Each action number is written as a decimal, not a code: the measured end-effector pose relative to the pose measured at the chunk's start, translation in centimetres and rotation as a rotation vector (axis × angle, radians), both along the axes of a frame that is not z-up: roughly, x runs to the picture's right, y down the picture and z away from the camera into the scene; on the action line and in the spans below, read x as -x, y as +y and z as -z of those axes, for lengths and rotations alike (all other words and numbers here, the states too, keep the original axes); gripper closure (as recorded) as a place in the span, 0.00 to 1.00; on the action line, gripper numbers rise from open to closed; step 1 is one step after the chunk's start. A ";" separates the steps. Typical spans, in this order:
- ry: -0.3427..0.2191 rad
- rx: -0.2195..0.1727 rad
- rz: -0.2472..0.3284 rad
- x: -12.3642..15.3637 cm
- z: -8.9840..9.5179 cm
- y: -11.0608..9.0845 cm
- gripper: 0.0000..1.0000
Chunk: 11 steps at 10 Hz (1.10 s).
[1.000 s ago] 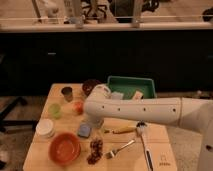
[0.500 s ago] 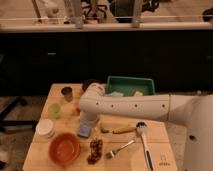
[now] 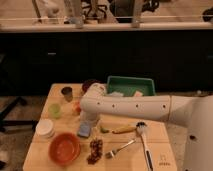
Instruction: Wipe purple bowl with sponge
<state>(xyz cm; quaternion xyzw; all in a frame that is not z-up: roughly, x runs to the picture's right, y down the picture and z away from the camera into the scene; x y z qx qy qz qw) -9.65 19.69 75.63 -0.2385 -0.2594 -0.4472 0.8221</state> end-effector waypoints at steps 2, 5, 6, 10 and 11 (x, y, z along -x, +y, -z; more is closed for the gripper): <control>0.000 0.000 -0.001 0.0 0.0 0.0 0.20; -0.053 -0.018 -0.047 -0.1 -0.6 0.6 0.20; -0.065 -0.026 -0.046 0.0 -0.9 0.8 0.20; -0.055 -0.033 0.006 0.5 -2.0 1.2 0.20; -0.053 -0.036 0.018 0.9 -2.3 1.0 0.20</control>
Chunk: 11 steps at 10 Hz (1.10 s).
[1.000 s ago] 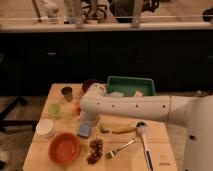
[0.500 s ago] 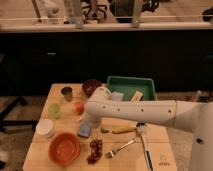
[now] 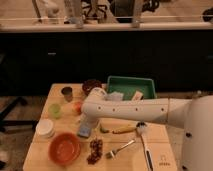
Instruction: Wipe purple bowl with sponge
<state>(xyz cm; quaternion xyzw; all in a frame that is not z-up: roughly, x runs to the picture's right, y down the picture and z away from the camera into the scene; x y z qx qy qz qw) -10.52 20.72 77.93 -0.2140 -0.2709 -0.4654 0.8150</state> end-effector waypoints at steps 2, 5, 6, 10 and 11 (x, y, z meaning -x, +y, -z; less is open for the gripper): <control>0.005 -0.005 0.015 -0.1 -0.6 -0.1 0.20; -0.012 -0.013 0.043 0.3 -1.5 -0.1 0.20; -0.020 -0.015 0.054 0.8 -1.8 0.0 0.20; -0.033 -0.017 0.063 1.1 -2.5 0.2 0.20; -0.035 -0.017 0.063 1.2 -2.6 0.2 0.20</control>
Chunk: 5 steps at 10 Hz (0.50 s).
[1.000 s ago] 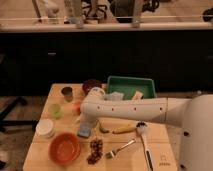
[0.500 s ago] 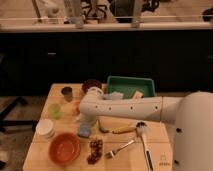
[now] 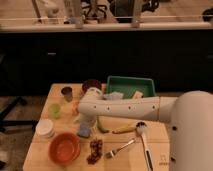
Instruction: Wipe purple bowl with sponge
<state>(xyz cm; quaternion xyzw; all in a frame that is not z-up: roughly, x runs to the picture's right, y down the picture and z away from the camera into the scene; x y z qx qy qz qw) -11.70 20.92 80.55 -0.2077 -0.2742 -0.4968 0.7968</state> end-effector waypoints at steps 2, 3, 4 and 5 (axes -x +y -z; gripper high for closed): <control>0.000 0.004 0.005 0.0 -0.2 0.2 0.20; -0.001 0.007 0.012 0.1 -0.3 0.4 0.20; -0.001 0.009 0.018 0.3 -0.4 0.6 0.20; 0.002 0.009 0.032 0.4 -0.5 0.8 0.20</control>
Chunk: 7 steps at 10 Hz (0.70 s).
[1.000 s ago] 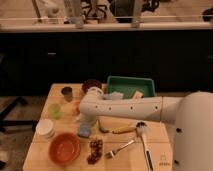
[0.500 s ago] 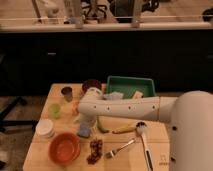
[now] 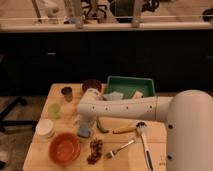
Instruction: Wipe purple bowl with sponge
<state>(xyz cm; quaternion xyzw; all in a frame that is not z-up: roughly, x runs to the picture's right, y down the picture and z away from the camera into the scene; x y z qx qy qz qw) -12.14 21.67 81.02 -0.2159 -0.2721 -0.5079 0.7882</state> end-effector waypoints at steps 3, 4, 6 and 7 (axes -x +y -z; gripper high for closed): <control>0.044 -0.011 0.069 0.7 -0.1 0.6 0.20; 0.066 -0.023 0.096 1.0 0.0 0.8 0.20; 0.107 -0.051 0.117 0.8 0.0 1.0 0.20; 0.129 -0.074 0.122 1.0 0.0 1.1 0.20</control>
